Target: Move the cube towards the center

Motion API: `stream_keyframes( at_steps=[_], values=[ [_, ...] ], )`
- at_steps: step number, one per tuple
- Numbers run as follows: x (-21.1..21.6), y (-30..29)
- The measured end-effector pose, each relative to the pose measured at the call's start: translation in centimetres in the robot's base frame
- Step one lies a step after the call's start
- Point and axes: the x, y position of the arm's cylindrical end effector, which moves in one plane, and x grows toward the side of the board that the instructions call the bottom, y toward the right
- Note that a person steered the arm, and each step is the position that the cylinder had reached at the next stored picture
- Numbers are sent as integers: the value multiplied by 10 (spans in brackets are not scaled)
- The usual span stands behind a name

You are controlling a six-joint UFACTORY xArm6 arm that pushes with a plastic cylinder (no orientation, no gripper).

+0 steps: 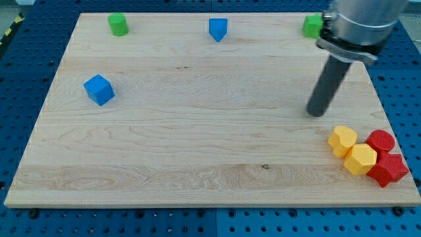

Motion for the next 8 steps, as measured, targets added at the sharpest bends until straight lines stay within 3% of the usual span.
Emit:
stream_keyframes(
  at_steps=[2, 4, 6, 8],
  values=[
    [-2, -119],
    [11, -134],
    [83, -260],
    [53, -414]
  ],
)
